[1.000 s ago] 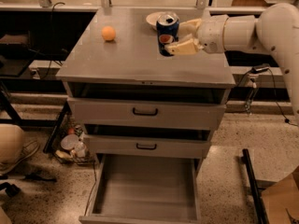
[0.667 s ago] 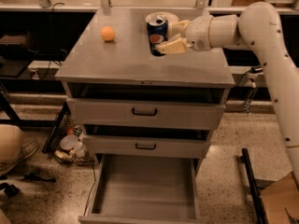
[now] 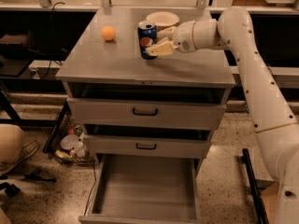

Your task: Pick pepsi can from bottom drawer and place on counter

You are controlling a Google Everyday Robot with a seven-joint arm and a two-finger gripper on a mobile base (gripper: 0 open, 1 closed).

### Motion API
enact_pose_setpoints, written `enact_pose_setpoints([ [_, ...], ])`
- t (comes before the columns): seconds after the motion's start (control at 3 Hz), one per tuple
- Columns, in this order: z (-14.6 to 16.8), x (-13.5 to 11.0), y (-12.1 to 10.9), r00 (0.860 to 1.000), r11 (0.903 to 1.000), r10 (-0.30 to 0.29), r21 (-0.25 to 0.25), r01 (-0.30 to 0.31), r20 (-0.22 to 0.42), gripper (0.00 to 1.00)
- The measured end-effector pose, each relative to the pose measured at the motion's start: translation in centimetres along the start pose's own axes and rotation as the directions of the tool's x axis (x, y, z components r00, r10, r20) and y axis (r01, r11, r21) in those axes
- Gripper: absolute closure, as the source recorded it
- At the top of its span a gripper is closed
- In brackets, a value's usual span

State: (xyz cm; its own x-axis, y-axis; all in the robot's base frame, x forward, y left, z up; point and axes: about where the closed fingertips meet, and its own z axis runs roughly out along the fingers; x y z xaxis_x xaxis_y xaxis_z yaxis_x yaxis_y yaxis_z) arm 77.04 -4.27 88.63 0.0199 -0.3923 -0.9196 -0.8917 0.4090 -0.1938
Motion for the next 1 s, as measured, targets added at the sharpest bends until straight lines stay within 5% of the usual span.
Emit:
enact_pose_setpoints([
  [0.67,1.5,2.1,-0.9,0.995,0.9940,0.104,-0.036,-0.103,0.009,1.00],
  [1.0,1.8,2.1,-0.8,0.994,0.9935,0.107,-0.042,-0.106,0.010,0.85],
])
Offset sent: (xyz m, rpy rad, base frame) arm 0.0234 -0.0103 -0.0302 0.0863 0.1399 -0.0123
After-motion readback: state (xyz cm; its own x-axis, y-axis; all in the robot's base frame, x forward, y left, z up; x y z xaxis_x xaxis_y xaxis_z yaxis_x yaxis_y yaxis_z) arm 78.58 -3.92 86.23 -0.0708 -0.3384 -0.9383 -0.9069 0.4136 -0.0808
